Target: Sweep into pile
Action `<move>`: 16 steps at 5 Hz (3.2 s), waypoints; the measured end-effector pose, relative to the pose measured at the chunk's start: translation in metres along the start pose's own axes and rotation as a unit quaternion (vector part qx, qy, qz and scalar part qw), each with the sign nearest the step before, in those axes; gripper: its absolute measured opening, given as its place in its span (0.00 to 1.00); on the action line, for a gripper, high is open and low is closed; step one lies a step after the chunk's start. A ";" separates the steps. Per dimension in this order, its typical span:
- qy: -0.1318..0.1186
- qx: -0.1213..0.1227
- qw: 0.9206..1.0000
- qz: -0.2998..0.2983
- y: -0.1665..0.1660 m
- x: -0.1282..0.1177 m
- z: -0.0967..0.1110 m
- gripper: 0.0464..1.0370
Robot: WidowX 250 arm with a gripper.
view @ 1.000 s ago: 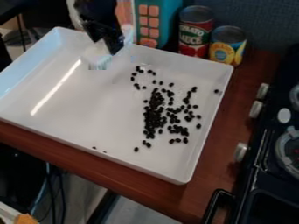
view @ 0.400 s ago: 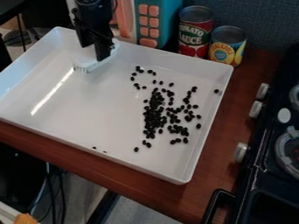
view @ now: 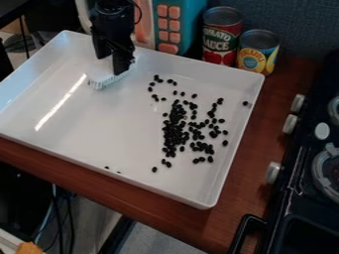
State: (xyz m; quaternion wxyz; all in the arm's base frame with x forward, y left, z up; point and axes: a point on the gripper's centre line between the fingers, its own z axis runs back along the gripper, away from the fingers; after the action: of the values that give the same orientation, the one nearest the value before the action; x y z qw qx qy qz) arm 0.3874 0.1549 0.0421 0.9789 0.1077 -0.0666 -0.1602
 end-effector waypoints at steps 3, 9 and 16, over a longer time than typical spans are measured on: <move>-0.037 -0.043 0.998 -0.014 -0.043 0.009 0.001 0.67; -0.154 -0.076 0.976 -0.132 -0.110 0.015 0.028 0.67; -0.154 -0.095 0.978 -0.107 -0.083 0.019 0.013 0.67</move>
State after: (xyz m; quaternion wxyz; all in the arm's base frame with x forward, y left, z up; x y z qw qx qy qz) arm 0.3780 0.0698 0.0376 0.9399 -0.0058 -0.1892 -0.2842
